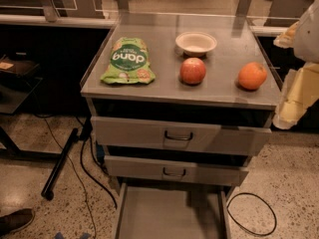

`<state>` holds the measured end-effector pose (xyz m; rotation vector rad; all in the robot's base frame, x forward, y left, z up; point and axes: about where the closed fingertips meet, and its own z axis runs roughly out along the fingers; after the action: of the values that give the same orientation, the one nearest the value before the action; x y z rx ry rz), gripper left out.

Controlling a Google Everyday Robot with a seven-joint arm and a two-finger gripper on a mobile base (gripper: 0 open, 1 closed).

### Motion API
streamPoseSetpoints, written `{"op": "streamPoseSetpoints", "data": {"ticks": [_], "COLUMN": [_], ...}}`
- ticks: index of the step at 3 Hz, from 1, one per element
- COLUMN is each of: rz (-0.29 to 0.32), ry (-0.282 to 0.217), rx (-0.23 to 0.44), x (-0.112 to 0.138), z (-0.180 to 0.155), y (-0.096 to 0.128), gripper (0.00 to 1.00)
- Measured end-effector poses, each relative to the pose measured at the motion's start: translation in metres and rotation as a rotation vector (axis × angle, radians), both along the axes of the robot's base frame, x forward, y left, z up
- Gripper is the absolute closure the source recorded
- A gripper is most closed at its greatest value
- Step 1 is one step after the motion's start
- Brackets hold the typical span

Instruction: Place orange into bottom drawer

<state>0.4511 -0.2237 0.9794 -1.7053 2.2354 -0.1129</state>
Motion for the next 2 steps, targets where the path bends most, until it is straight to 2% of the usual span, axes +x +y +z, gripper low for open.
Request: {"op": "streamPoseSetpoints", "data": {"ticks": [2], "rz": [-0.052], "ry": [-0.005], "rx": [-0.07], "x": [0.047], "z": [-0.007], "y": [-0.026], "gripper": [0.0]}}
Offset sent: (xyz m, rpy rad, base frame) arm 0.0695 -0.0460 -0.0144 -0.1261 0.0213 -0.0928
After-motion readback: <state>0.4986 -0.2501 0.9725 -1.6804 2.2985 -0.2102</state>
